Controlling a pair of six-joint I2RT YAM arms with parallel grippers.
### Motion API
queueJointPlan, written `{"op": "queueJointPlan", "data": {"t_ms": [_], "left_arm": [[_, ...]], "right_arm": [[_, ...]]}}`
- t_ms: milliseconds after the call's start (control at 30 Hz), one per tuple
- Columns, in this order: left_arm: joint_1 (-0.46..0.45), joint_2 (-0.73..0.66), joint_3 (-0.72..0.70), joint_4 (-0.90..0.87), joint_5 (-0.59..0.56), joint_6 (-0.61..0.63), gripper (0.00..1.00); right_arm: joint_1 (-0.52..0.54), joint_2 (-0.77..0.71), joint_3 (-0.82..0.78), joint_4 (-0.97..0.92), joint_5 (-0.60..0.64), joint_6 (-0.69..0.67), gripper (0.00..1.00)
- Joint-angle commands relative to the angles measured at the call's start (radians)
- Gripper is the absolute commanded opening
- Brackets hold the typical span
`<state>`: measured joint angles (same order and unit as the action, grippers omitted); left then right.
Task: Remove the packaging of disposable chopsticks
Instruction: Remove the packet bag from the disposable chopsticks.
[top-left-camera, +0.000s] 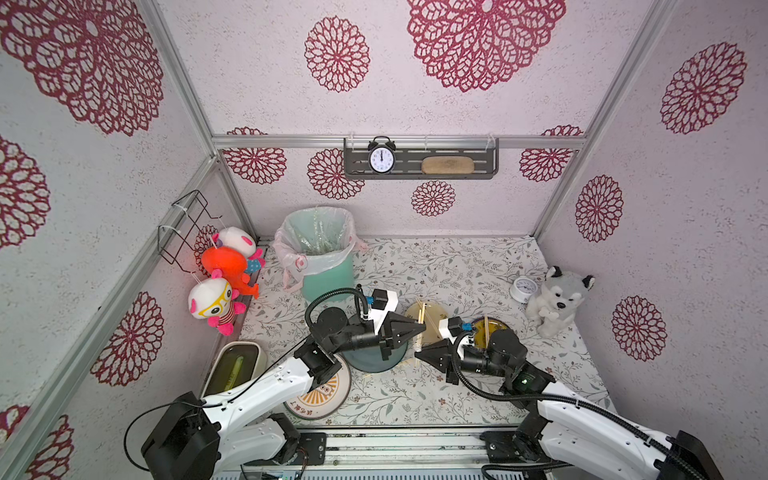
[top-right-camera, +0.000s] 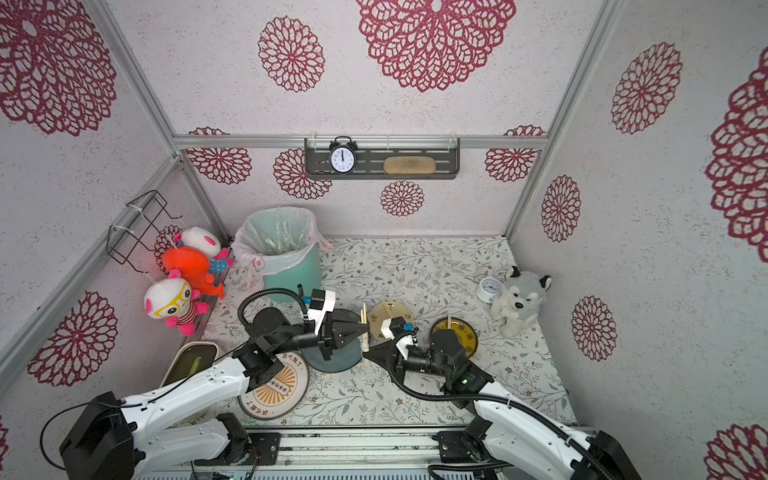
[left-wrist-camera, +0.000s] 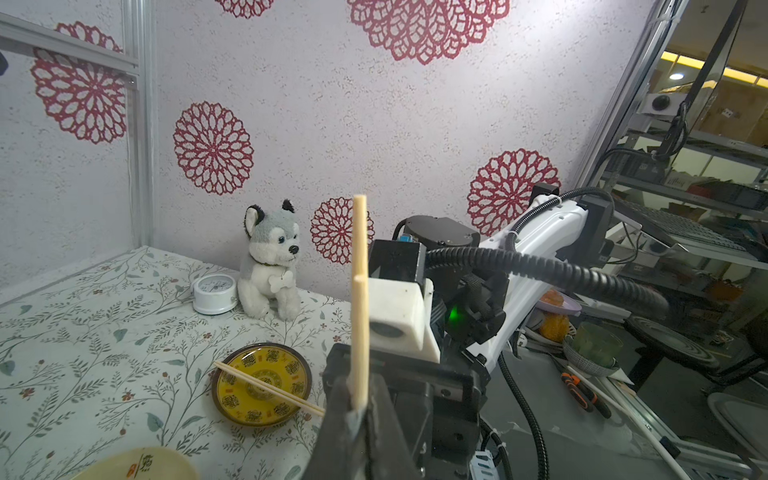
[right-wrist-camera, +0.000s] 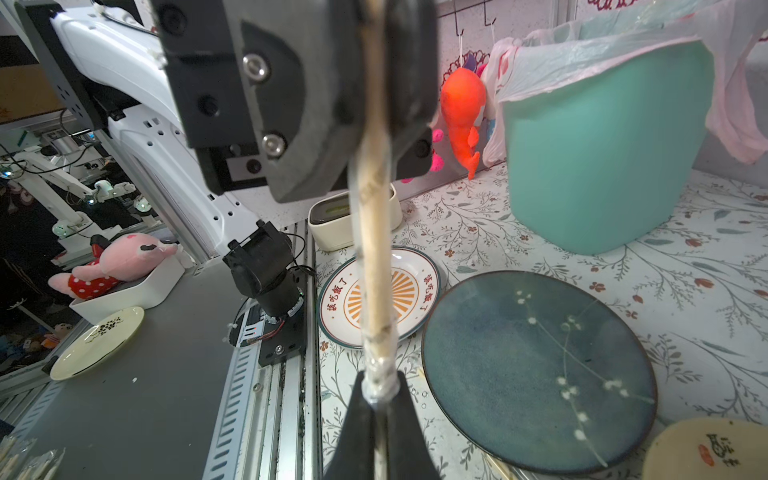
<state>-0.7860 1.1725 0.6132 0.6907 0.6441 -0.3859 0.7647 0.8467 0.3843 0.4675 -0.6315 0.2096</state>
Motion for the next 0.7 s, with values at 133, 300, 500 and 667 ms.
{"op": "queueJointPlan", "data": {"t_ms": [133, 300, 500, 667], "left_arm": [[-0.035, 0.039, -0.097, -0.083, 0.004, 0.001, 0.09], [-0.036, 0.027, -0.12, -0.091, -0.008, 0.006, 0.11], [-0.041, 0.074, -0.131, -0.055, 0.0, -0.016, 0.11], [-0.046, 0.084, -0.15, -0.029, -0.005, -0.023, 0.11]], "right_arm": [[-0.002, -0.069, 0.05, 0.176, 0.035, -0.007, 0.0], [-0.002, -0.075, 0.05, 0.17, 0.039, -0.006, 0.0], [-0.002, -0.066, 0.051, 0.171, 0.035, -0.008, 0.0], [-0.002, -0.073, 0.049, 0.166, 0.048, -0.012, 0.0]]}}
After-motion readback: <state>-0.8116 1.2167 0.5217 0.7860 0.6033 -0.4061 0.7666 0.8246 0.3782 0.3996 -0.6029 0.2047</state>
